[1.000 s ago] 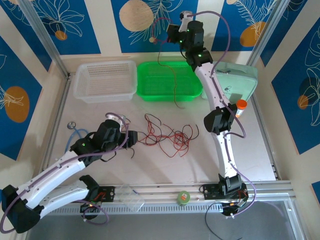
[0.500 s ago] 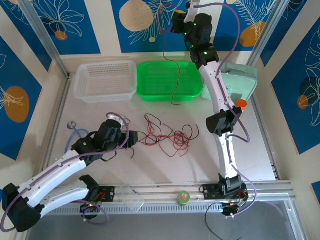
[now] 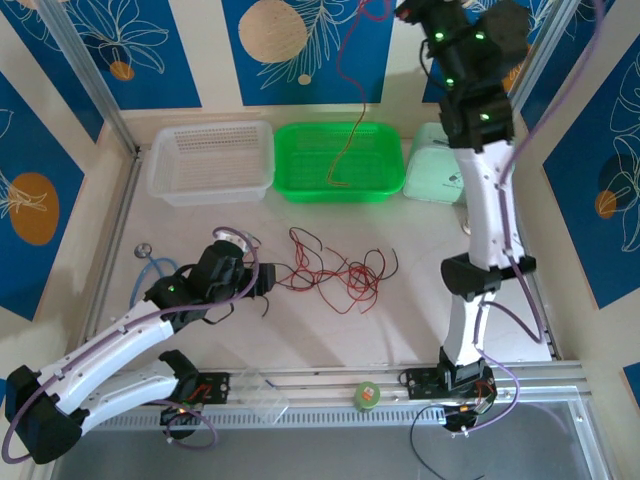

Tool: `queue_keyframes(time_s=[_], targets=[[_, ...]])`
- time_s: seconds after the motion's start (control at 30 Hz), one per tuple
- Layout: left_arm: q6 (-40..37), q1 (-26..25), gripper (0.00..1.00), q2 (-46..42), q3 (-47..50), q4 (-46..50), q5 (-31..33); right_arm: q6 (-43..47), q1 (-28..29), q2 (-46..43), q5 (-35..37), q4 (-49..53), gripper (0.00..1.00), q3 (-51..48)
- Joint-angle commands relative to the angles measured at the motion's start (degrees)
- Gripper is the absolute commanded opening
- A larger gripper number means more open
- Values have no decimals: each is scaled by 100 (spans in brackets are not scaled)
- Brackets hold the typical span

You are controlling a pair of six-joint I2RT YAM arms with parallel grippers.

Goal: Untangle the cables

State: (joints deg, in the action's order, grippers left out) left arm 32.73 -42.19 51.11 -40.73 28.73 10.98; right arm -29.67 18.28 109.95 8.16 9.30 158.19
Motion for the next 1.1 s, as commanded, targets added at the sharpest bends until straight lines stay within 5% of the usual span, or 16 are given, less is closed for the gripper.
queue_keyframes(time_s=[0.0, 0.47, 1.07], targets=[[64, -55, 81, -8, 67, -56, -17, -374, -81, -110, 103, -301, 0, -94], [79, -60, 81, -60, 55, 18, 43, -1087, -801, 1118, 266, -549, 0, 531], [146, -59, 80, 109, 56, -104, -12, -768, -721, 1311, 38, -247, 0, -299]])
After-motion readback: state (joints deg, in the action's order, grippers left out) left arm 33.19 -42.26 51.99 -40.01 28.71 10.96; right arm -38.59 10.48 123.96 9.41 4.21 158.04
